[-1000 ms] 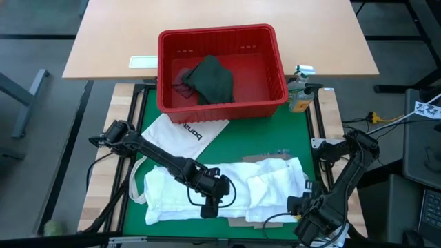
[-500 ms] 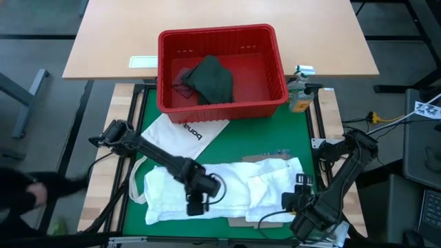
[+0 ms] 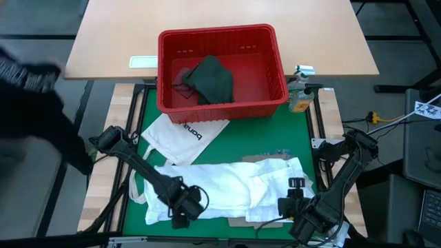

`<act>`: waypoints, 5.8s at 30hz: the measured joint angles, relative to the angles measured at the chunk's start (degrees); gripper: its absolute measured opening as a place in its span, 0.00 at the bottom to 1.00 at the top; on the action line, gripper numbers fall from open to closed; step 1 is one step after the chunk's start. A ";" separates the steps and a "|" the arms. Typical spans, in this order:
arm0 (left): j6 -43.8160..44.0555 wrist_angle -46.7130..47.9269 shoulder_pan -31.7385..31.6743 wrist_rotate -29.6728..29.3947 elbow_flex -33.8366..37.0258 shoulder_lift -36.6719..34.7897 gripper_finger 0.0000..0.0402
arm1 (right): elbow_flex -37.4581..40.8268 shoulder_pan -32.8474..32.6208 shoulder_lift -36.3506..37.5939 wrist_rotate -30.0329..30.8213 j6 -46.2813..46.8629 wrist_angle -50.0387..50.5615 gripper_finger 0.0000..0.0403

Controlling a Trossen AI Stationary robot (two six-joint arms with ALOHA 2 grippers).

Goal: Fold Laundry from Bin
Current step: Fold the white polo shirt

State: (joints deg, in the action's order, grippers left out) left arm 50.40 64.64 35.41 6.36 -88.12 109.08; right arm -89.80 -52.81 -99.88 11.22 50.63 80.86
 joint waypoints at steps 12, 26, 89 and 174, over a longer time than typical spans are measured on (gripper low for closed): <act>18.30 -0.06 6.95 -8.39 -0.02 0.59 0.40 | 0.00 5.27 0.00 0.24 -4.54 -1.76 0.40; 35.91 7.09 15.61 -7.69 -0.02 -1.78 0.42 | 0.00 15.16 0.00 -4.44 -26.99 -13.46 0.40; 81.00 -25.27 26.89 -17.50 38.66 -12.81 0.42 | -0.02 17.21 0.02 -9.33 -26.23 -9.23 0.40; -7.58 -62.66 -14.39 -5.15 5.55 -10.03 0.00 | -22.32 17.19 4.33 -1.24 -25.40 9.13 0.40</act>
State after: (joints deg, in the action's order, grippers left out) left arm 42.82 1.99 21.03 1.21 -82.56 99.04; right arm -112.12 -35.62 -95.54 9.99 25.23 89.99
